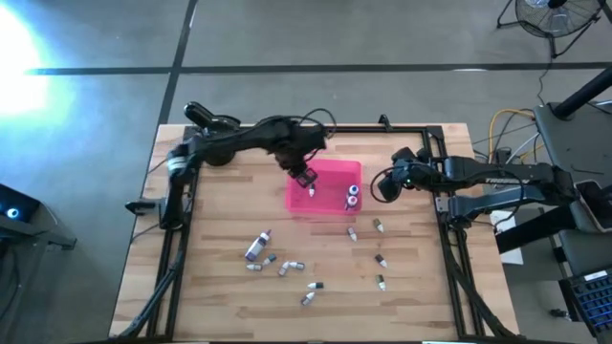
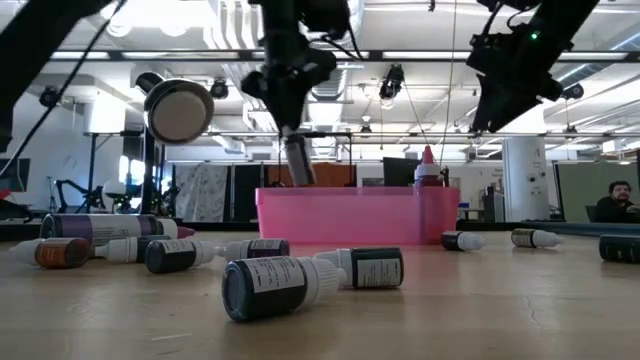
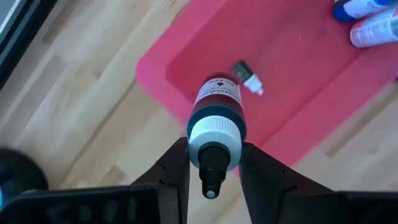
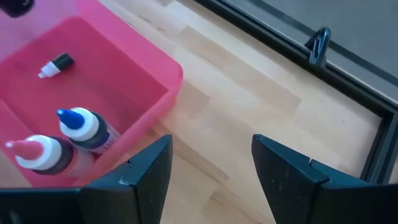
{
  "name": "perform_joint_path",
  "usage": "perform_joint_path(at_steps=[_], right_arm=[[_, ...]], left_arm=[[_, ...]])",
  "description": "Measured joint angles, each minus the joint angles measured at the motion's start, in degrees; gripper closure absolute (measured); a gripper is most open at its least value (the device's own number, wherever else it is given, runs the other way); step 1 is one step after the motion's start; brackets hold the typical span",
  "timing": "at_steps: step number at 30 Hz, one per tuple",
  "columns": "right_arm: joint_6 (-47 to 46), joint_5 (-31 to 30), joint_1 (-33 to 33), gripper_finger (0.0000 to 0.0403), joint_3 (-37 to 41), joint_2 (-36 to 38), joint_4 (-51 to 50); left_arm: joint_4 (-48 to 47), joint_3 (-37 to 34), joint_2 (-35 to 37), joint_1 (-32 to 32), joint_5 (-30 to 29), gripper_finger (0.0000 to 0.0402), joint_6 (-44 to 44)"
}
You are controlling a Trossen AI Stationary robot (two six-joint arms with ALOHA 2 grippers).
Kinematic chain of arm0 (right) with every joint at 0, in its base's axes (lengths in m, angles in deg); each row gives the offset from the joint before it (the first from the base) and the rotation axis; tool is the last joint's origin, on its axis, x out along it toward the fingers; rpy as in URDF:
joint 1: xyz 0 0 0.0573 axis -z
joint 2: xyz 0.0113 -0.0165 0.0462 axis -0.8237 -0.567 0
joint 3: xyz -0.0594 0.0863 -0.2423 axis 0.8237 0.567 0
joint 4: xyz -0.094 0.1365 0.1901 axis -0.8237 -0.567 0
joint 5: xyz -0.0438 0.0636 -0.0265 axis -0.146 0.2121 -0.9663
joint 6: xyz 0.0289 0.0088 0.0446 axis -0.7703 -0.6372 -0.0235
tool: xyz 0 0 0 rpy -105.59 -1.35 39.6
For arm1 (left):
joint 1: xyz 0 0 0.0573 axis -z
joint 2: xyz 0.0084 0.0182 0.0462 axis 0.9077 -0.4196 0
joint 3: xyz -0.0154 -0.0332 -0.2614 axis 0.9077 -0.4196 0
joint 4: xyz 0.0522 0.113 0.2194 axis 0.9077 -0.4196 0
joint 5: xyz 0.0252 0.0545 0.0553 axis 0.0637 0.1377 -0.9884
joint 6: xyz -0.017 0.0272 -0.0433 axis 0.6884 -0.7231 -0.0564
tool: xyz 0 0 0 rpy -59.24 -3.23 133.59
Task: Pick & Place food coloring
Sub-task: Put the large black food coloring bottle into the pink bin
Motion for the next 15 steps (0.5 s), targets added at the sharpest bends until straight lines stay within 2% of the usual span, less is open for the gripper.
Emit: perform_joint_path(at_steps=[8, 15], right_arm=[[-0.28, -1.4, 0.02, 0.0189, 1.41, 0.69, 0.43], [0.36, -1.51, 0.02, 0.0189, 1.43, 0.69, 0.75]], left_arm=[[-1.76, 10.25, -11.88, -1.69, -0.63, 0.0319, -5.63], [-6.51, 11.28, -17.22, -1.64, -5.57, 0.0319, -7.41]])
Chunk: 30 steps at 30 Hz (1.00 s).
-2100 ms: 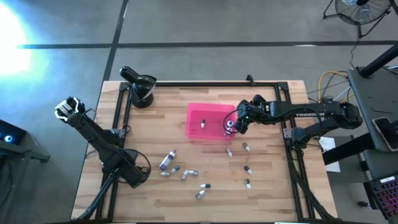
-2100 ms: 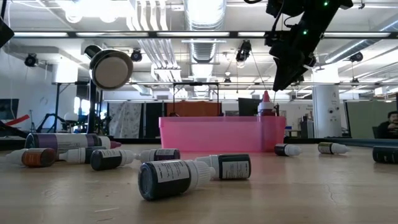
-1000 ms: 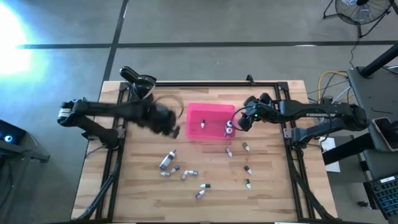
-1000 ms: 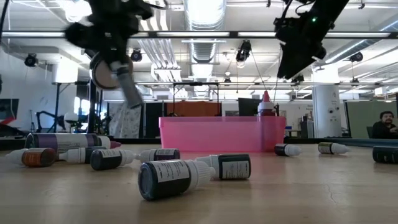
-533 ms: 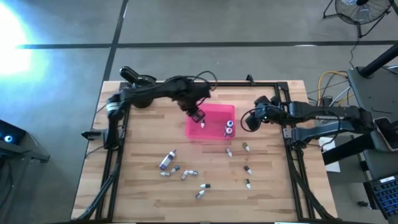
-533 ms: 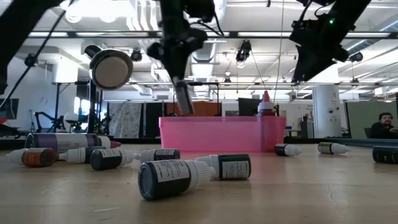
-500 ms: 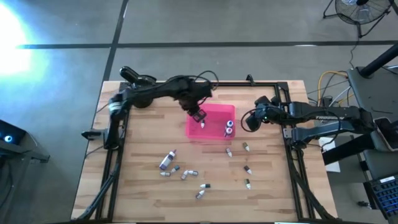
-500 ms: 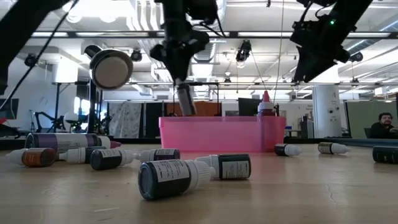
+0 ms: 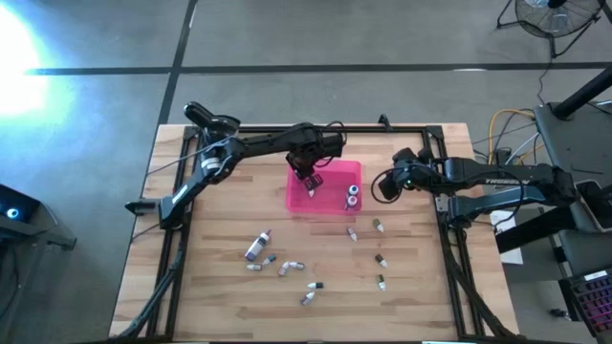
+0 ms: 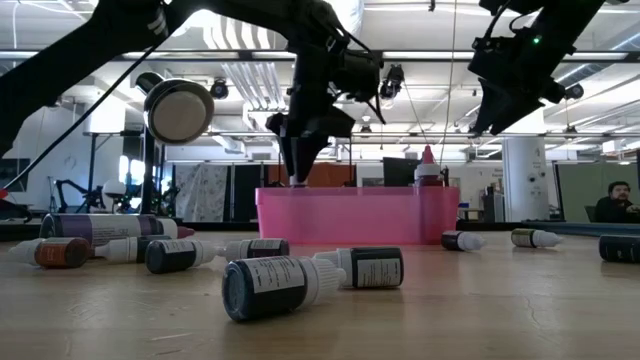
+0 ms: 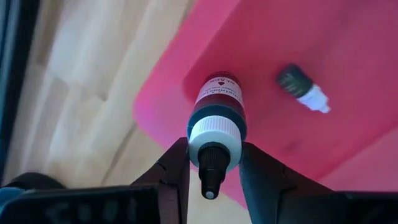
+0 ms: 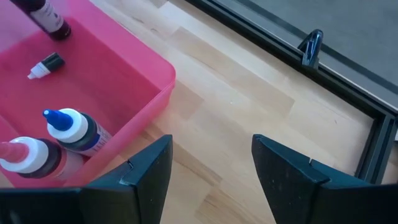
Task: Pick & Place food coloring
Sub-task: Put the large black food coloring bottle into the pink bin
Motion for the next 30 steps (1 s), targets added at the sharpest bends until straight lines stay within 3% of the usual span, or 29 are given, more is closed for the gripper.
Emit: perform_joint_path(at_steps=[7, 13, 24, 30], right_arm=[[0.89, 0.02, 0.0, 0.0189, 0.2, -0.07, -0.13], [1.11, 0.0, 0.0, 0.0189, 0.2, -0.07, -0.13], [1.13, -0.75, 0.0, 0.0189, 0.2, -0.07, -0.02], [1.14, -1.42, 0.0, 0.0189, 0.2, -0.07, 0.47]], left_arm=[[0.02, 0.0, -0.02, -0.74, -5.43, 0.0319, 0.07], [0.22, 0.0, 0.06, -1.72, -4.53, 0.0315, -0.7], [0.47, 0.0, 0.06, -1.6, -3.87, 0.0273, -3.36], [-0.34, 0.02, 1.46, -1.47, -6.55, 0.0262, -2.62]])
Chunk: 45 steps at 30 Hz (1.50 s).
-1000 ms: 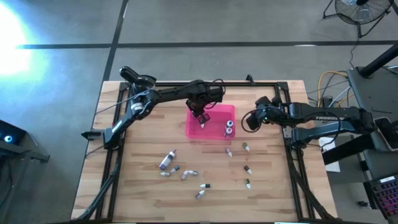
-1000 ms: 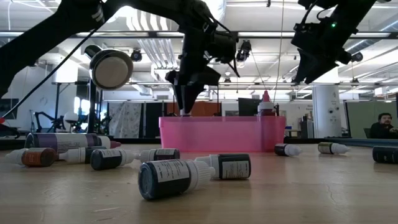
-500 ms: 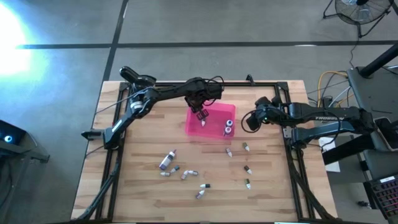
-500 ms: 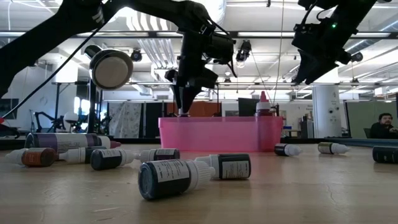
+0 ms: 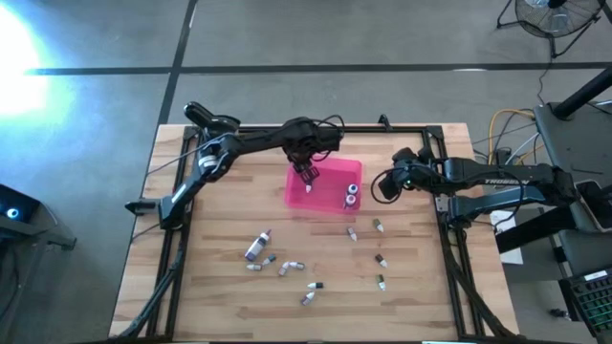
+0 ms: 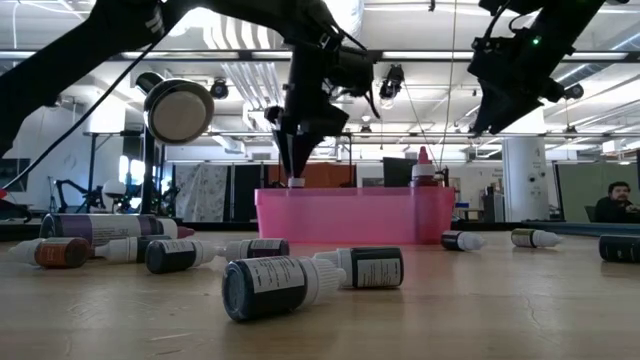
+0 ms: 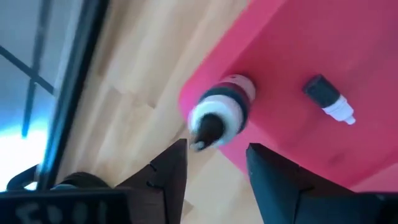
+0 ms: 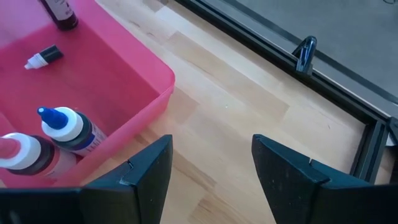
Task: Pick & Place food coloring
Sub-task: Put the large black food coloring bottle into the pink bin, then put the large purple food coloring bottle into the pink bin
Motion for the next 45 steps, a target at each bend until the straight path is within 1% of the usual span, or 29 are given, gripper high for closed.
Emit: perform_joint_path(at_steps=[4, 8, 13, 15, 17, 19, 23, 25, 28, 31, 33, 36, 39, 45], right_arm=[[0.01, -0.07, 0.02, 0.0189, 0.0, 0.0, 0.15], [-0.01, -0.09, 0.02, 0.0189, 0.0, -0.02, 0.25], [-0.02, -0.07, 0.0, 0.0189, 0.0, -0.04, 0.32], [-0.03, -0.07, 0.02, 0.0189, 0.0, -0.07, 0.52], [-0.03, -0.07, 0.02, 0.0189, 0.07, -0.09, 0.65], [-0.03, -0.05, 0.02, 0.0189, 0.13, -0.11, 0.71], [-0.03, -0.02, 0.02, 0.0189, 0.26, -0.22, 0.77], [-0.03, 0.0, 0.02, 0.0189, 0.26, -0.4, 0.86], [-0.03, 0.13, 0.02, 0.0189, 0.31, -0.44, 0.97], [-0.04, 0.72, 0.02, 0.0189, 0.33, -0.5, 1.08], [-0.05, 1.61, 0.02, 0.0189, 0.33, -0.5, 1.11], [-0.05, 2.32, 0.0, 0.0189, 0.33, -0.5, 1.06], [-0.05, 2.6, 0.0, 0.0189, 0.33, -0.5, 1.04], [0.18, 2.71, 0.0, 0.0189, 0.37, -0.5, 1.0]], left_arm=[[-0.01, 0.0, 3.63, 0.65, -2.28, 0.0262, 1.14], [-0.21, -0.02, 9.42, 1.89, -2.27, 0.0262, 4.48], [-4.14, -0.26, 16.98, 5.51, 2.75, 0.0262, 9.56], [-3.92, -2.1, 19.88, 7.21, 5.08, 0.0262, 12.18], [-3.7, -5.29, 22.1, 8.97, 6.7, 0.0262, 14.78], [-3.89, -9.97, 24.16, 10.5, 8.81, 0.0262, 18.1], [-3.86, -22.13, 27.33, 13.3, 17.1, 0.0262, 24.37], [-2.06, -28.81, 28.65, 14.67, 19.8, 0.0262, 26.43], [4.07, -38.54, 29.99, 16.4, 22.41, 0.0262, 30.27], [14.01, -47.09, 31.05, 17.99, 28.52, 0.0261, 33.37], [20.93, -51.97, 31.9, 19.26, 30.83, 0.0261, 35.98], [28.38, -57.83, 32.49, 20.77, 31.56, 0.0261, 40.59], [32.98, -61.35, 32.5, 21.58, 30.88, 0.0261, 43.61], [34.45, -62.99, 32.55, 22.26, 24.77, 0.0261, 45.35]])
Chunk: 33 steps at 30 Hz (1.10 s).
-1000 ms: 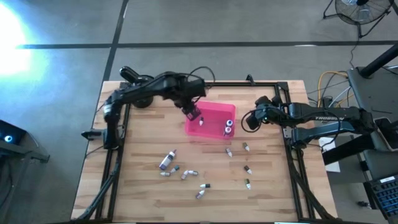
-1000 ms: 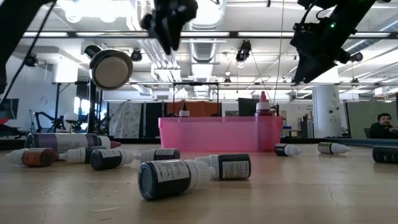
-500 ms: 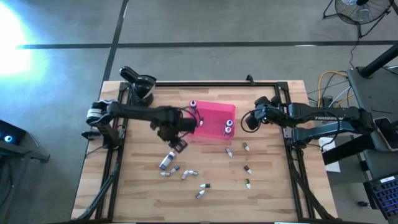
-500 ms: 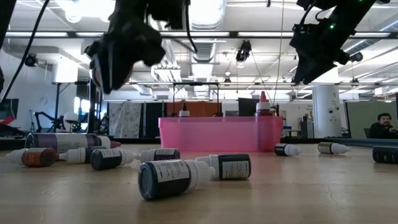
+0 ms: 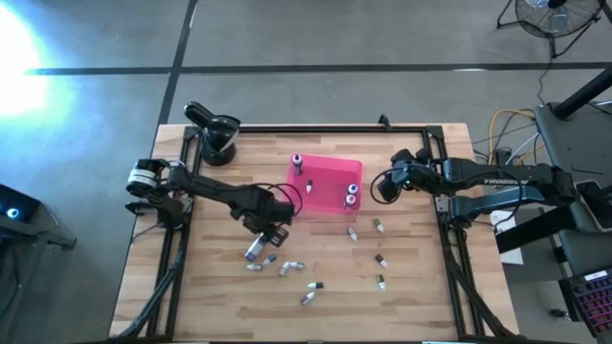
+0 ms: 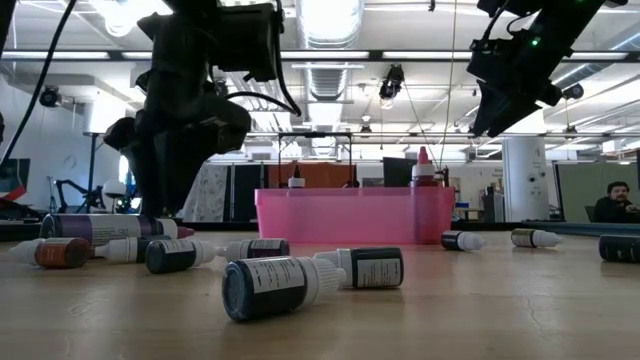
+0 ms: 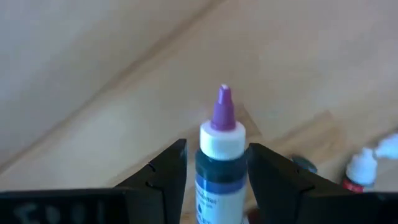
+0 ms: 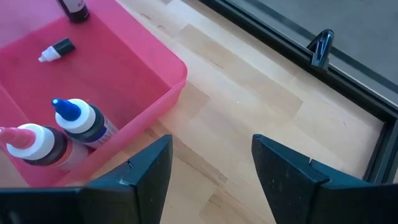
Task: Pick & Place food coloring
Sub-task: Put the large purple food coloring bottle into the pink bin
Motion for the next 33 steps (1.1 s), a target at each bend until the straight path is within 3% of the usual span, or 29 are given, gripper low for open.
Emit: perform_joint_path(at_steps=[12, 24, 33], right_arm=[[0.23, -0.06, 0.0, 0.0189, 0.07, 0.0, -0.02], [0.23, -0.15, 0.0, 0.0189, 0.07, 0.0, -0.02], [0.23, -0.15, 0.0, 0.0189, 0.07, 0.0, -0.02]], left_arm=[[3.68, -1.06, -2.22, -0.09, 2.51, 0.0261, 1.01], [3.66, -1.86, -2.99, -0.09, 0.12, 0.0262, 1.01], [4.59, -3.98, -2.99, -0.09, 1.02, 0.0296, 1.53]])
